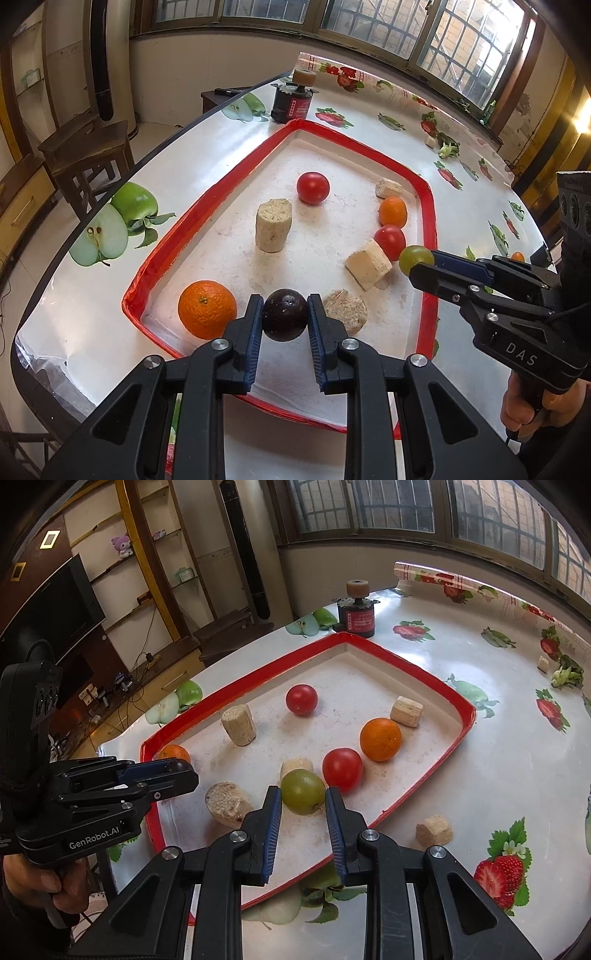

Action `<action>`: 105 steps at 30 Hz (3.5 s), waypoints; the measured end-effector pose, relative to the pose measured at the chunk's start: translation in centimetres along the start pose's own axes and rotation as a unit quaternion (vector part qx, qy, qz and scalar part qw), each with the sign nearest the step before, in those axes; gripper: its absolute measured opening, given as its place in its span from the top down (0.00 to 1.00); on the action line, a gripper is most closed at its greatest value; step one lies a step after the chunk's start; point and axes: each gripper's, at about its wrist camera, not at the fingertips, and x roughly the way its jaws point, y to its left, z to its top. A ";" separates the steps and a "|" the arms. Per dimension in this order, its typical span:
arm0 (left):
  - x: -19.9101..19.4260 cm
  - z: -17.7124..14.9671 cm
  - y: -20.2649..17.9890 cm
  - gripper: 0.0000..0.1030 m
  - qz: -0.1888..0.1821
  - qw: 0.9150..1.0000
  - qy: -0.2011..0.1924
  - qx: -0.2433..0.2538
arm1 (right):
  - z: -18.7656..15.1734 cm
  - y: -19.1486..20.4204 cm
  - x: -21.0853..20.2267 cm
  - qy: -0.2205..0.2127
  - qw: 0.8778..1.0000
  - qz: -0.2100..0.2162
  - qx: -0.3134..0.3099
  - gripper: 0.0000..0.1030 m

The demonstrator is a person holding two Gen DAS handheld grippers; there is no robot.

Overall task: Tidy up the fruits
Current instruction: 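Carry the plum with the left tool while the right tool carries the green tomato into the tray, then open the left tool to drop the plum while the right tool releases the green tomato in the tray, then grasp the beige cork cube on the cloth with the left tool while the right tool grasps the orange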

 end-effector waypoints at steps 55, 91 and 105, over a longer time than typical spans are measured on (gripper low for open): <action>-0.6 -0.1 -3.6 0.56 0.009 1.000 0.004 0.025 | -3.2 -5.4 -4.9 -0.026 0.998 -0.039 0.050 0.61; 3.1 -0.8 -18.6 0.51 -0.085 0.987 0.054 0.123 | -11.8 -18.2 -14.9 -0.067 0.971 -0.138 0.184 0.58; 7.4 0.5 -18.5 0.50 -0.044 0.991 0.074 0.103 | -12.9 -22.7 -14.2 -0.055 0.960 -0.160 0.224 0.53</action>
